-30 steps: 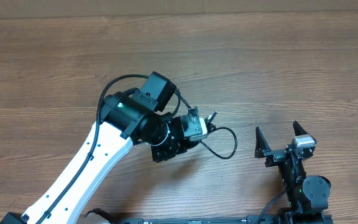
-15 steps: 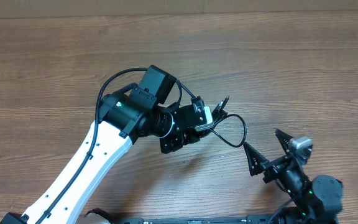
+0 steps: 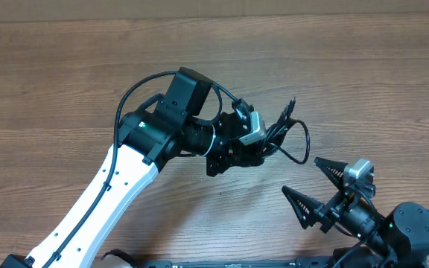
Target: Untangle cables
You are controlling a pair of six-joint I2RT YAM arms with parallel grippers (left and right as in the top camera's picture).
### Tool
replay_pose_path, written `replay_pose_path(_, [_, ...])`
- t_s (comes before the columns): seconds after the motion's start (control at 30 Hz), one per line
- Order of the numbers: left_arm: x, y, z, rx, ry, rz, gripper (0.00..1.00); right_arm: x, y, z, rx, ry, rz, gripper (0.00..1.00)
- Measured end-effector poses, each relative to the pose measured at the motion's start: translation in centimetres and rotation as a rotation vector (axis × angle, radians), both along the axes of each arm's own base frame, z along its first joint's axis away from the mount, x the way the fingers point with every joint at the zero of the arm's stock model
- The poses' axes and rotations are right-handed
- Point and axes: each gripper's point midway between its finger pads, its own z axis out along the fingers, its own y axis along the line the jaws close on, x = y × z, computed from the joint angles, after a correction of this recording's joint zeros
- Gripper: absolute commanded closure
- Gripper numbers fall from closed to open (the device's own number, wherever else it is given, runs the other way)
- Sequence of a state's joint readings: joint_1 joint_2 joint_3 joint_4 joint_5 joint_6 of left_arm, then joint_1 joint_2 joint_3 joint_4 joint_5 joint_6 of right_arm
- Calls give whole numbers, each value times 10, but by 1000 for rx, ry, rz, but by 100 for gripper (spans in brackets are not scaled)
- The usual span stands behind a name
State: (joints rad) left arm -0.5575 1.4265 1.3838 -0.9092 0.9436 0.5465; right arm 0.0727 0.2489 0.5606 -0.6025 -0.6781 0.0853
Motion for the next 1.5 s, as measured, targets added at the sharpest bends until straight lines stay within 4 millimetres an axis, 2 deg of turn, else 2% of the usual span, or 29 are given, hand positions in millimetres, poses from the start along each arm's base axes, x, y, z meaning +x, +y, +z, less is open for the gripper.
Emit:
replay_pose_path(0.27, [-22,-5,22,-165,-90,-186,96,-3,4,4,8,-16,30,0])
replay_pose_path(0.53, [-30,-6,30,-235,-143,-257,96,-9,12,19,43,-65,93,0])
replay_pose_path(0.77, [-37,-6,38,-285,-131,-290,96,-9,12,24,56,-75,95,0])
replay_pose_path(0.9, [-44,-6,45,-329,-106,-321,96,-6,11,43,120,-105,80,0])
replay_pose_path(1.13, [-59,-9,49,-352,-72,-367,96,7,-1,46,287,43,-51,0])
replay_pose_path(1.5, [-63,-10,54,-380,-70,-388,96,6,0,46,305,63,-44,0])
